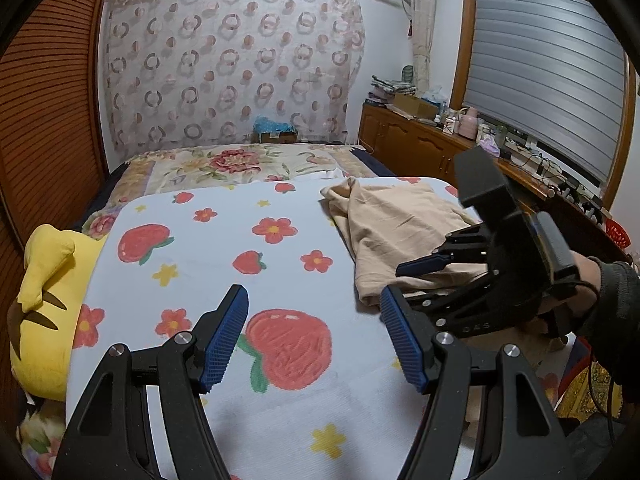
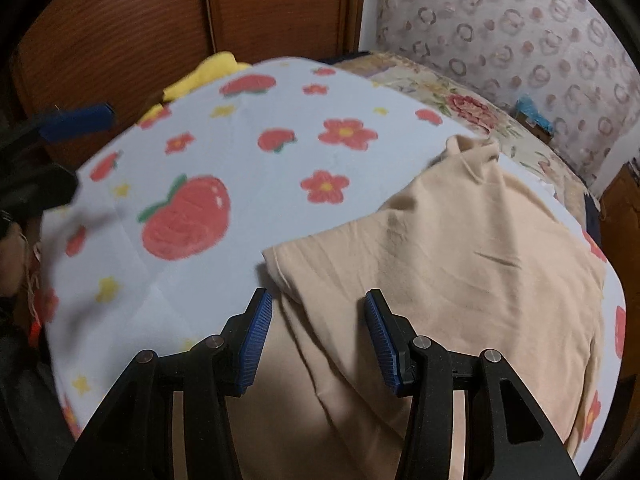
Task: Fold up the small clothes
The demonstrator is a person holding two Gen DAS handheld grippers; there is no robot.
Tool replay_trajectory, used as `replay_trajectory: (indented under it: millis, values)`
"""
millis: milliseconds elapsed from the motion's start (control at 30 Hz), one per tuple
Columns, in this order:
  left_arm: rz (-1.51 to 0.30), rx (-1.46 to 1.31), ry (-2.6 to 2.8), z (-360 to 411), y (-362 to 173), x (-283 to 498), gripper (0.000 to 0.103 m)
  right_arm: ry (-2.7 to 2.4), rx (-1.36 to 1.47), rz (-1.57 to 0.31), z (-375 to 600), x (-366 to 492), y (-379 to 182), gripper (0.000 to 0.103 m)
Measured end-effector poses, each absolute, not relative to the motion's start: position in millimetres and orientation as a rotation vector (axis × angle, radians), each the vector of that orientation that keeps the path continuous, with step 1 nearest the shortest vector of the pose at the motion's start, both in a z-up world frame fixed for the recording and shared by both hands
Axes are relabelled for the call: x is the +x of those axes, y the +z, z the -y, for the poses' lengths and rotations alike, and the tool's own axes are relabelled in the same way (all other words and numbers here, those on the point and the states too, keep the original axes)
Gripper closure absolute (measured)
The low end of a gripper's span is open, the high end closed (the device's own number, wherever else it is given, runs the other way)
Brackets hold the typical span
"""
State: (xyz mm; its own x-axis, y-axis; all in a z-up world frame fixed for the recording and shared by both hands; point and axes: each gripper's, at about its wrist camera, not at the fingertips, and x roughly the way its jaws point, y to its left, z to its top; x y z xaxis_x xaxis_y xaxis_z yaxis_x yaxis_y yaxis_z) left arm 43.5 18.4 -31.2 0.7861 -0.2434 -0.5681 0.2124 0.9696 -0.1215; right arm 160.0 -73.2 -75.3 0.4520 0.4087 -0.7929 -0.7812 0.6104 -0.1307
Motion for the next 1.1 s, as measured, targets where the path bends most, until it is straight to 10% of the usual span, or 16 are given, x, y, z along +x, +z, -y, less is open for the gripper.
replay_trajectory:
  millis: [100,167,233,700,1100]
  values:
    - [-0.622,-0.050,-0.251,-17.6,-32.9,43.3,0.034,0.776,-0.535,-0.790,72.4,162.9,-76.2,0.060]
    - [-0.625,-0.050,-0.253,-15.9,-33.7,43.7,0.033,0.766,-0.540,-0.776,73.7,163.4,-75.0,0.089]
    - [-0.627,-0.048,-0.258,-14.2,-34.6,43.6,0.034,0.774,-0.533,-0.768,75.4,157.7,-71.0,0.096]
    - [-0.640,-0.034,-0.281,-2.9,-37.3,44.4,0.034,0.470,-0.422,-0.573,157.5,204.9,12.4,0.098]
    - [-0.661,-0.029,-0.287,2.8,-42.4,48.9,0.034,0.225,-0.180,-0.724,208.3,279.2,-38.0,0.098]
